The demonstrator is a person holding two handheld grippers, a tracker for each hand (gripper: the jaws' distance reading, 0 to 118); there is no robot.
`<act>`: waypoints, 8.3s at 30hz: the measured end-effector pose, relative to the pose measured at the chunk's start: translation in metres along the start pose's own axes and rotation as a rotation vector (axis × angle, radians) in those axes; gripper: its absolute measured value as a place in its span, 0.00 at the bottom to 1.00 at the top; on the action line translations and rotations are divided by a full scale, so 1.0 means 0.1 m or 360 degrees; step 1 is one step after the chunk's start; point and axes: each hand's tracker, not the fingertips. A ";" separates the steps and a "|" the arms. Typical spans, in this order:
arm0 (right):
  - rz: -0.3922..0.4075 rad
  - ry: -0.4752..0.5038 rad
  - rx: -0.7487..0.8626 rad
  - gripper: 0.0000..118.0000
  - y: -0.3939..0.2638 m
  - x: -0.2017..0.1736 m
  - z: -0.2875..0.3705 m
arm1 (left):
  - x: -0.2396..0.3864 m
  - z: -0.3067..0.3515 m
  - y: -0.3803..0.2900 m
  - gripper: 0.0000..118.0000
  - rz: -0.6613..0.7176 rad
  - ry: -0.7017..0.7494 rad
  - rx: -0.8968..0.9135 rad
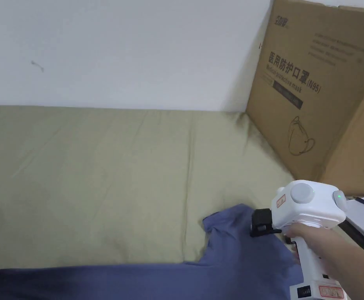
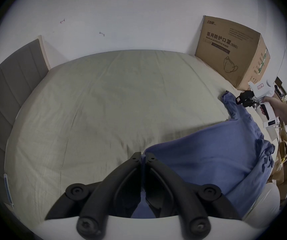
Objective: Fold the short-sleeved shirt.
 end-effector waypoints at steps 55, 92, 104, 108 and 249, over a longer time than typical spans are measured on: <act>0.0165 0.0261 0.1502 0.98 -3.66 -0.20 3.39 | 0.77 2.47 -1.30 0.99 0.0233 -0.0102 0.0911; 0.0482 0.0317 0.1316 0.00 -3.49 -1.12 3.07 | -0.90 0.25 -2.01 0.99 0.1275 -0.1508 -0.0365; 0.0486 0.0365 0.1193 0.00 -3.53 -1.23 2.94 | -0.64 0.37 -1.94 0.09 0.1010 -0.0845 -0.0301; 0.0600 0.0390 0.1145 0.00 -3.52 -1.18 3.02 | -0.49 0.72 -1.64 0.09 0.0514 -0.0424 -0.0190; 0.0269 0.0474 0.0944 0.00 -3.51 -0.39 2.91 | 1.87 0.11 -0.92 0.00 0.0051 -0.0628 -0.0521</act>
